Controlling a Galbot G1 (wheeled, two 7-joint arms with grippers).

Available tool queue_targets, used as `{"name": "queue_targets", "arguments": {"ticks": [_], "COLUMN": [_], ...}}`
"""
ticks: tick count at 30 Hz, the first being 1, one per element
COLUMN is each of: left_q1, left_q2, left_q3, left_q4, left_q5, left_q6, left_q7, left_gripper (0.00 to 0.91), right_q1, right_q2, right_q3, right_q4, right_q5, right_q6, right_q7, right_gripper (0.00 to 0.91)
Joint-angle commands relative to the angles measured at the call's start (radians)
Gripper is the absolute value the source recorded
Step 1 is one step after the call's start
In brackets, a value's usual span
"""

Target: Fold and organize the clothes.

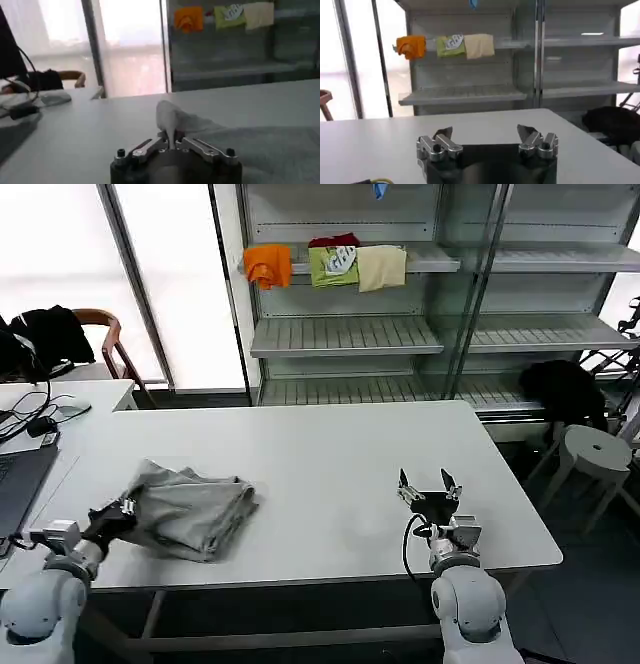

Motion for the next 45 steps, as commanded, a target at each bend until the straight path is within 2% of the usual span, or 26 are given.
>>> {"name": "queue_targets", "arguments": {"ticks": [1, 3, 7, 10, 13, 15, 18, 19, 20, 22, 23, 26, 28, 32, 37, 45], "left_q1": [-0.102, -0.136, -0.192, -0.242, -0.231, -0.187, -0.1, -0.09, -0.045, -0.019, -0.002, 0.017, 0.011, -0.026, -0.052, -0.098], "left_q2": [0.333, 0.423, 0.5, 0.532, 0.524, 0.467, 0.306, 0.286, 0.19, 0.105, 0.034, -0.053, -0.069, -0.059, -0.063, -0.127], "left_q3": [-0.202, -0.225, -0.228, -0.205, -0.191, -0.178, -0.145, -0.128, -0.094, -0.046, -0.003, 0.071, 0.097, 0.152, 0.224, 0.369], "left_q4": [0.099, 0.129, 0.152, 0.163, 0.129, 0.078, 0.022, 0.01, 0.011, 0.027, 0.039, 0.024, -0.003, -0.102, -0.183, -0.167], "left_q5": [0.303, 0.308, 0.288, 0.296, 0.327, 0.353, 0.412, 0.446, 0.501, 0.576, 0.612, 0.589, 0.554, 0.363, 0.217, 0.228], "left_q6": [-0.128, -0.134, -0.131, -0.128, -0.129, -0.131, -0.137, -0.15, -0.177, -0.209, -0.217, -0.193, -0.157, -0.014, 0.13, 0.145], "left_q7": [0.14, 0.17, 0.231, 0.251, 0.266, 0.271, 0.265, 0.26, 0.241, 0.215, 0.187, 0.165, 0.154, 0.135, 0.069, -0.025], "left_gripper": [0.0, 0.0, 0.0, 0.01, 0.01, 0.01, 0.01, 0.01, 0.02, 0.02, 0.02, 0.02, 0.02, 0.02, 0.02, 0.02], "right_q1": [-0.003, -0.003, -0.003, -0.006, -0.018, -0.027, -0.044, -0.051, -0.056, -0.061, -0.065, -0.07, -0.069, -0.067, -0.063, -0.041], "right_q2": [0.002, 0.004, 0.006, 0.008, 0.009, 0.011, 0.009, 0.008, 0.005, 0.003, 0.0, -0.008, -0.013, -0.015, -0.011, -0.005], "right_q3": [-0.001, -0.002, -0.007, -0.009, -0.005, 0.002, 0.014, 0.018, 0.022, 0.033, 0.041, 0.054, 0.061, 0.072, 0.072, 0.061], "right_q4": [-0.011, -0.016, -0.023, -0.024, -0.021, -0.02, -0.022, -0.022, -0.022, -0.021, -0.018, -0.015, -0.012, -0.008, -0.01, -0.004], "right_q5": [0.004, 0.004, 0.009, 0.016, 0.017, 0.018, 0.02, 0.02, 0.022, 0.027, 0.031, 0.036, 0.039, 0.044, 0.043, 0.041], "right_q6": [0.013, 0.018, 0.023, 0.023, 0.028, 0.037, 0.052, 0.055, 0.058, 0.06, 0.06, 0.06, 0.058, 0.056, 0.056, 0.042], "right_q7": [-0.003, -0.004, -0.004, -0.001, -0.002, -0.004, -0.006, -0.007, -0.007, -0.007, -0.008, -0.008, -0.007, -0.007, -0.007, -0.002], "right_gripper": [0.907, 0.907, 0.907, 0.907, 0.907, 0.907, 0.907, 0.907, 0.907, 0.907, 0.907, 0.907, 0.907, 0.907, 0.907, 0.907]}}
